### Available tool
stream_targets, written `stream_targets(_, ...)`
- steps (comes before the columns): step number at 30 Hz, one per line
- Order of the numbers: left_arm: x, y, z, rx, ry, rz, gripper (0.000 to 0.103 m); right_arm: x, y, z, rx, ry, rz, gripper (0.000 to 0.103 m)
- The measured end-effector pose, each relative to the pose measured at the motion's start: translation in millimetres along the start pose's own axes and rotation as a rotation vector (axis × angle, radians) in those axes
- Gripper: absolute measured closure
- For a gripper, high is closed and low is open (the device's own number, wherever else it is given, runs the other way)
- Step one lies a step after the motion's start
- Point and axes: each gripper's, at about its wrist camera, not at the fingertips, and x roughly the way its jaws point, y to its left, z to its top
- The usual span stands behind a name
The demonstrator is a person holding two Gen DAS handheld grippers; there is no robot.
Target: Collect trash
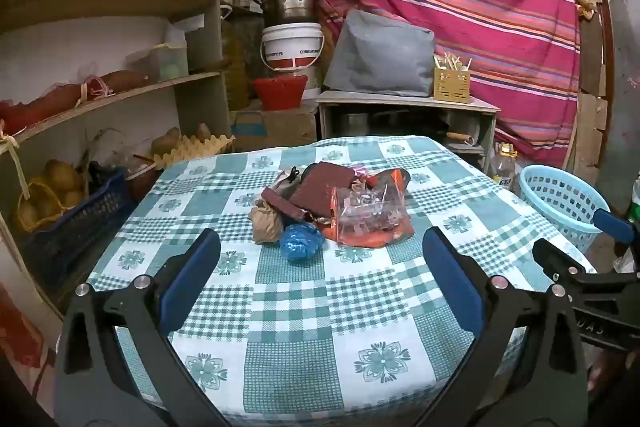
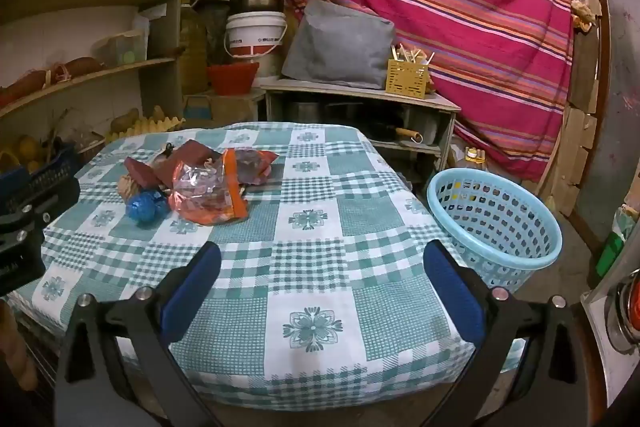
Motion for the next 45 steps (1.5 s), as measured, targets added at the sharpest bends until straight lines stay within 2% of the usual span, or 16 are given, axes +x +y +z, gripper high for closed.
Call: stream_targets(45, 5.8, -1.5, -3.8, 0.020, 0.011, 0.004, 0.005, 1.6, 0.0, 2.5, 0.005, -0.016, -0.010, 0.004)
